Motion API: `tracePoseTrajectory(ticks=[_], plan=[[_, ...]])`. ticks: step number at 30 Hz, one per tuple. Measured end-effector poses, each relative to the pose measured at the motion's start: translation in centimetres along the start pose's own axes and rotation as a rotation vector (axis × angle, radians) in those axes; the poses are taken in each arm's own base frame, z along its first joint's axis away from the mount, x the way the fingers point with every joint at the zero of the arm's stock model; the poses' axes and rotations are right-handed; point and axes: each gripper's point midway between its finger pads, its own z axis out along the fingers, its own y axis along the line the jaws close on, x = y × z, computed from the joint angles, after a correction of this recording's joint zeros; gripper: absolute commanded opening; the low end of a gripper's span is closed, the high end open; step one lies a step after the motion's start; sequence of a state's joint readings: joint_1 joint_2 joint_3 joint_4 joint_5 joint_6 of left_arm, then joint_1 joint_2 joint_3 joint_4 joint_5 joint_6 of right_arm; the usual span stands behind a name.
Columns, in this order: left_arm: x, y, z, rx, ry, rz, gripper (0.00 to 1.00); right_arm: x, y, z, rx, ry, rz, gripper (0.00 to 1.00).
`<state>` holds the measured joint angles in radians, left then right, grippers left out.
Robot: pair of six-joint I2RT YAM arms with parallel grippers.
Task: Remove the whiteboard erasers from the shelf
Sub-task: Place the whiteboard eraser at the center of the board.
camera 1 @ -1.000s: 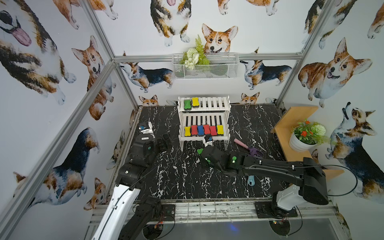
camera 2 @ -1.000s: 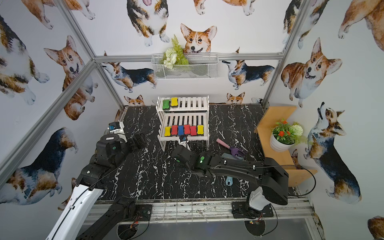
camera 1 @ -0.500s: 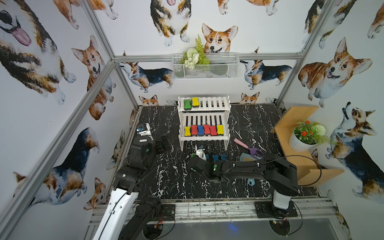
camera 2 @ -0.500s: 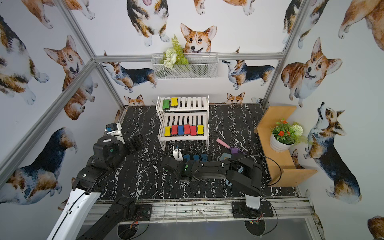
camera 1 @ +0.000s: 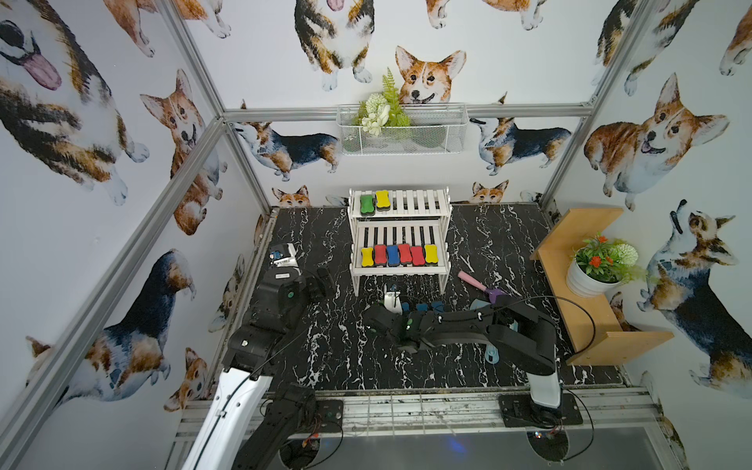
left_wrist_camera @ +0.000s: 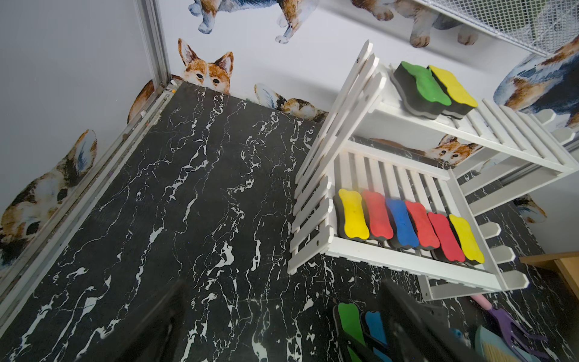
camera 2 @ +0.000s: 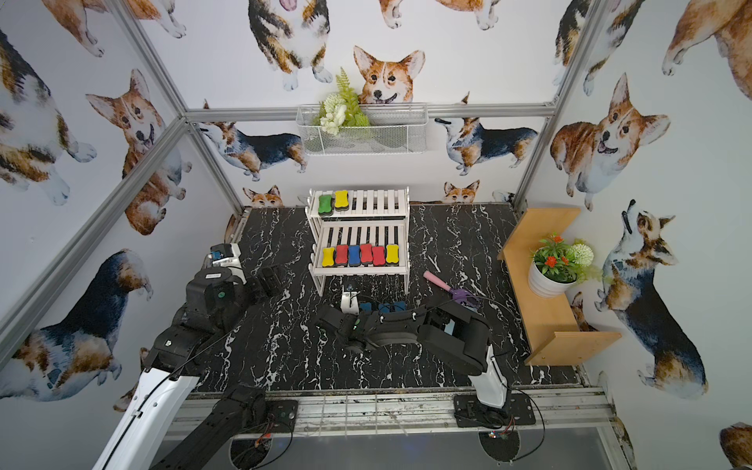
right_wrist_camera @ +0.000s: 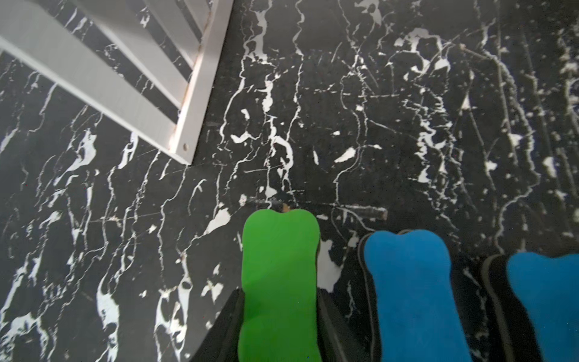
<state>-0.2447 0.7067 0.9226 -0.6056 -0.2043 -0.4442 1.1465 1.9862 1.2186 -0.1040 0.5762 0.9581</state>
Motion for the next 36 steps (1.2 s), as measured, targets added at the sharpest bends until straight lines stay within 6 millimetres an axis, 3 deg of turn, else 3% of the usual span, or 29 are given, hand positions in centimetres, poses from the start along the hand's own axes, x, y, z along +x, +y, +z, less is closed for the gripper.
tracePoseTrajectory(ticks=[7,12,19,30,36], plan=[[0.3,0.1,0.1,-0.002,0.005,0.005,1.00,0.5,-0.5,0.7,0.019,0.009,-0.003,0.43],[0.8,0.2,0.4,-0.008,0.020,0.011,1.00,0.3,-0.9,1.0,0.028,0.008,0.006,0.61],[1.1,0.3,0.7,-0.009,0.028,0.013,1.00,0.1,-0.8,0.6,0.020,0.004,0.006,0.67],[2.4,0.2,1.5,0.004,0.064,0.008,1.00,-2.6,2.9,-4.2,-0.160,-0.007,-0.049,0.66],[5.1,0.1,2.5,0.033,0.123,-0.021,1.00,-4.8,4.6,-8.3,-0.276,-0.009,-0.126,0.66]])
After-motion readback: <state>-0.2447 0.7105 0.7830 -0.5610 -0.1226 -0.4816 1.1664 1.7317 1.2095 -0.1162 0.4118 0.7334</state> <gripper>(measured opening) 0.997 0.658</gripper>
